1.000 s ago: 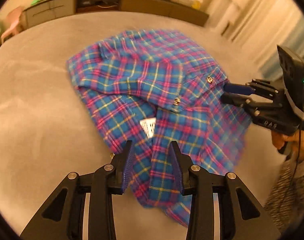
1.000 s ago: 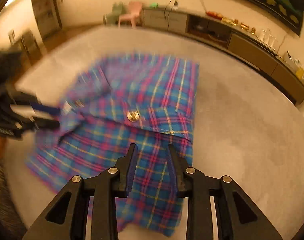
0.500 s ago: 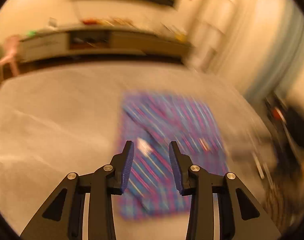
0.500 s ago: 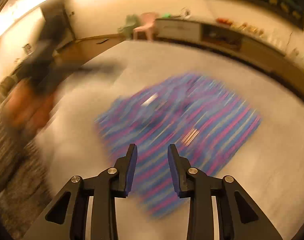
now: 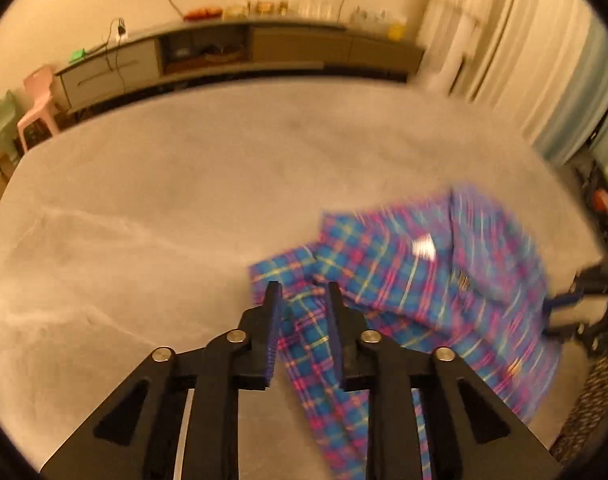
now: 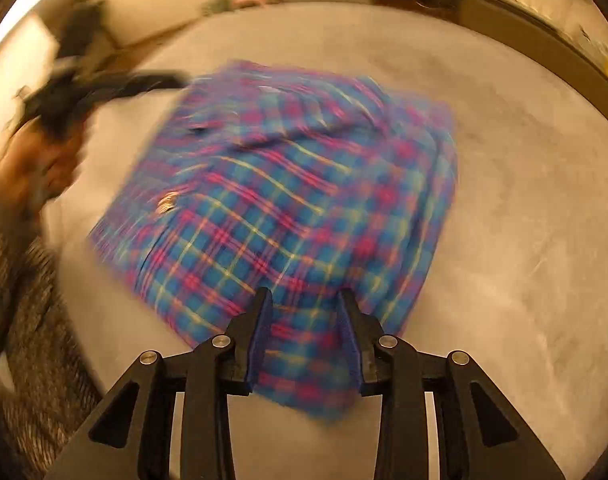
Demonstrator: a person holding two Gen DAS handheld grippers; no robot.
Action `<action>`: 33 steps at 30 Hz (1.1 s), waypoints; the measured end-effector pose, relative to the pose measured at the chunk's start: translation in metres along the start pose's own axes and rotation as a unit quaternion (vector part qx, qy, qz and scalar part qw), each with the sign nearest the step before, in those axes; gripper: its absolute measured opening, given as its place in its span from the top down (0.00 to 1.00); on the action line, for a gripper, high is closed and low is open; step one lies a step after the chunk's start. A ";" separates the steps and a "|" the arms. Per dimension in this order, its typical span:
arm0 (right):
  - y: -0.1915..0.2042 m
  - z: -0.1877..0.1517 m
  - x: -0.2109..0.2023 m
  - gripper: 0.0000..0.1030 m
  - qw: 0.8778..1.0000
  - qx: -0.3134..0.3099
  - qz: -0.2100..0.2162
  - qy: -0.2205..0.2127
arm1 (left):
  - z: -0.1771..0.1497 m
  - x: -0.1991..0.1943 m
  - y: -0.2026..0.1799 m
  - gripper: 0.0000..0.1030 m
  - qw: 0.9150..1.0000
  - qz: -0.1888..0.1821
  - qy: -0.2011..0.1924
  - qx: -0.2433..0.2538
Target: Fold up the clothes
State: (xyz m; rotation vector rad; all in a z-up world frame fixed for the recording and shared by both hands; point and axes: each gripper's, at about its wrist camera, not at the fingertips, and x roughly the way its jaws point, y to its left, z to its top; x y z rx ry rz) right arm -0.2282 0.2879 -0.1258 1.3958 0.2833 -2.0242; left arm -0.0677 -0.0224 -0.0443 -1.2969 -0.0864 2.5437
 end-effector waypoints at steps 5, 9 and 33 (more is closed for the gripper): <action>-0.018 0.048 -0.010 0.60 0.994 0.030 -0.034 -0.099 | -0.009 0.008 0.006 0.73 0.998 -0.048 0.015 -0.036; -0.029 0.073 0.019 0.65 0.993 0.017 -0.073 -0.087 | -0.014 0.035 -0.007 0.73 0.998 -0.026 0.053 -0.010; -0.023 0.096 0.017 0.81 0.989 0.010 -0.113 -0.095 | -0.024 0.005 -0.020 0.69 0.999 -0.026 0.040 -0.005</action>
